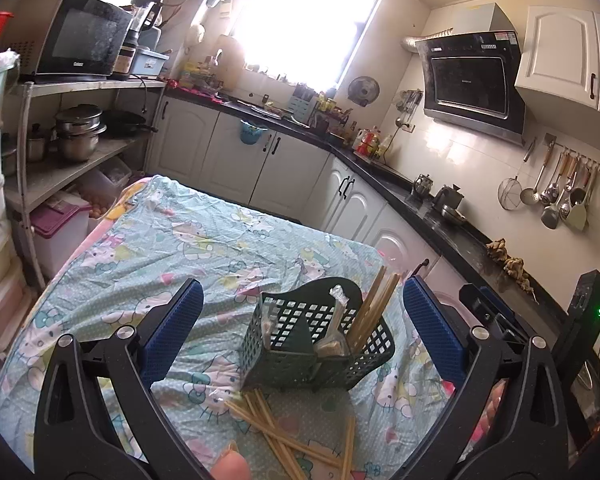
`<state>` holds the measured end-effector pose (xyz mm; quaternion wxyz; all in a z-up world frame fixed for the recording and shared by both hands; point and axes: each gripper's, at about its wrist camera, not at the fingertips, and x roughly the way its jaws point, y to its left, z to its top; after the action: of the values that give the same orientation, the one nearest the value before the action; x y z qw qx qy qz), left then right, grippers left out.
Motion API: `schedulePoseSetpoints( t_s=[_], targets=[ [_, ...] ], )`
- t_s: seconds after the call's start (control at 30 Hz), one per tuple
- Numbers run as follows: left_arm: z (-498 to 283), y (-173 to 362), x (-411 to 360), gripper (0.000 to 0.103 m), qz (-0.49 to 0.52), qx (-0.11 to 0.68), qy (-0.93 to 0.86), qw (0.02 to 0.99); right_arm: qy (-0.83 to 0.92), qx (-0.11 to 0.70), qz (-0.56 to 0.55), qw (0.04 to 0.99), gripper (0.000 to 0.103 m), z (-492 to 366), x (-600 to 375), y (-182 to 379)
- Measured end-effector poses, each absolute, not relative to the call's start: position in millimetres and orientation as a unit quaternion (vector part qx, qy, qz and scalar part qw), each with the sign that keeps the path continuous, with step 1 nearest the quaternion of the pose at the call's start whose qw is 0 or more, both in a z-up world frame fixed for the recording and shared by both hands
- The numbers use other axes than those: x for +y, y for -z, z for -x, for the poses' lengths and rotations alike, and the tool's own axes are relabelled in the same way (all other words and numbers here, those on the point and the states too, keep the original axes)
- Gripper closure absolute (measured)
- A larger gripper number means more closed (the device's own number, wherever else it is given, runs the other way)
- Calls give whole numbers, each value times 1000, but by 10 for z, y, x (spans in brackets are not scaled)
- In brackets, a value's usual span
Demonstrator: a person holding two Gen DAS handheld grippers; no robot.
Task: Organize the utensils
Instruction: 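Move both open grippers back down toward the remaining chopsticks on the cloth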
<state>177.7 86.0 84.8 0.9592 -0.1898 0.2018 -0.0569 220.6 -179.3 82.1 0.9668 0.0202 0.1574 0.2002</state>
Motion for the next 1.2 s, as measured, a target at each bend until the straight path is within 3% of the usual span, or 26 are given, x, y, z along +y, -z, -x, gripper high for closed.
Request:
schedulePoseSetpoints(
  t_s=[1.2],
  targets=[
    [-1524,-218,980,11,191,273,20,943,-220,227,29,948,31,-1764,-1579,-359]
  ],
)
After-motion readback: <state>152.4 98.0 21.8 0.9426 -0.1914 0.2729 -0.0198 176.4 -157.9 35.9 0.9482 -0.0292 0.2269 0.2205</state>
